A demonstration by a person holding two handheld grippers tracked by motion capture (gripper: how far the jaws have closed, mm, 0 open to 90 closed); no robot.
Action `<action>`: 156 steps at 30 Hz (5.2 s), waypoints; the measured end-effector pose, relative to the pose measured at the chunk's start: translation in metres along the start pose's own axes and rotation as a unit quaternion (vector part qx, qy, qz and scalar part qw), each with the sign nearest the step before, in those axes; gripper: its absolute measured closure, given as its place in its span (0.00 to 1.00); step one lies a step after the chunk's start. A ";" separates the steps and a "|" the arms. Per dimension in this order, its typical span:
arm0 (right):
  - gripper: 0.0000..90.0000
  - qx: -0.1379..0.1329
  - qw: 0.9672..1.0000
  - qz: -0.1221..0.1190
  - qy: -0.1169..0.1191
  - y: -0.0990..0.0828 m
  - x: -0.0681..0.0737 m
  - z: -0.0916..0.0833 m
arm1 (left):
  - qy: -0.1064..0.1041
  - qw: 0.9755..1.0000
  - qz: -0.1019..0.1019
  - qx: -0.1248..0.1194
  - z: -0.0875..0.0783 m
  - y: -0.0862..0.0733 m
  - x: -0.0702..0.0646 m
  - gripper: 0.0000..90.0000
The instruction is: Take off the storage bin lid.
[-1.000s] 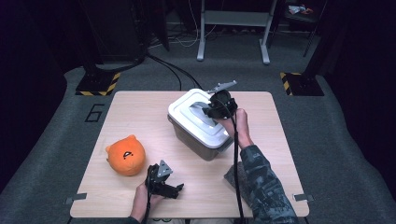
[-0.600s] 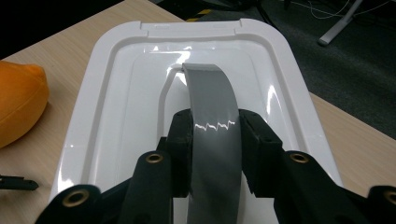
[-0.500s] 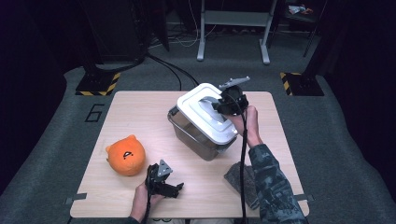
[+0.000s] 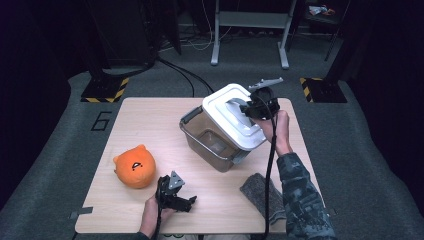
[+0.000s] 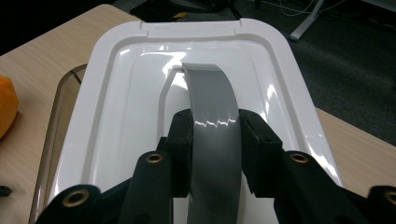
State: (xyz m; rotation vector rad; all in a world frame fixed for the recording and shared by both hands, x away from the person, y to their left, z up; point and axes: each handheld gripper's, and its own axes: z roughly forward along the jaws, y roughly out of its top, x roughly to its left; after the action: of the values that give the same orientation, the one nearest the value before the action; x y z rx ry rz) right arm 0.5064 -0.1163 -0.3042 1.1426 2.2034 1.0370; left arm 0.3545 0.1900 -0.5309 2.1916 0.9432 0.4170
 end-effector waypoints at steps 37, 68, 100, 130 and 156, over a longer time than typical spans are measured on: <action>0.74 0.010 0.986 0.104 -0.132 -0.037 -0.073 -0.037 | 0.000 1.000 -0.004 -0.003 0.001 0.000 0.000 0.01; 0.74 0.046 0.968 0.170 -0.180 -0.090 -0.100 0.001 | -0.001 1.000 -0.003 -0.003 0.000 0.000 0.000 0.01; 0.74 0.073 0.962 0.196 -0.178 -0.122 -0.091 0.050 | 0.000 1.000 -0.003 -0.003 0.000 0.000 0.000 0.01; 0.74 0.121 0.955 0.219 -0.160 -0.145 -0.093 0.084 | 0.000 1.000 -0.003 -0.003 0.000 0.000 0.000 0.01; 0.28 0.103 0.969 0.202 -0.097 -0.147 -0.085 0.050 | 0.000 1.000 -0.003 -0.003 0.000 0.000 0.000 0.01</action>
State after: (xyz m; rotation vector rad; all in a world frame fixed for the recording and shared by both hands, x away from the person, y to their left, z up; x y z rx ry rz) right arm 0.5143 -0.2213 -0.4466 1.7613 2.0028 0.8137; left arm 0.3549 0.1900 -0.5312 2.1830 0.9472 0.4152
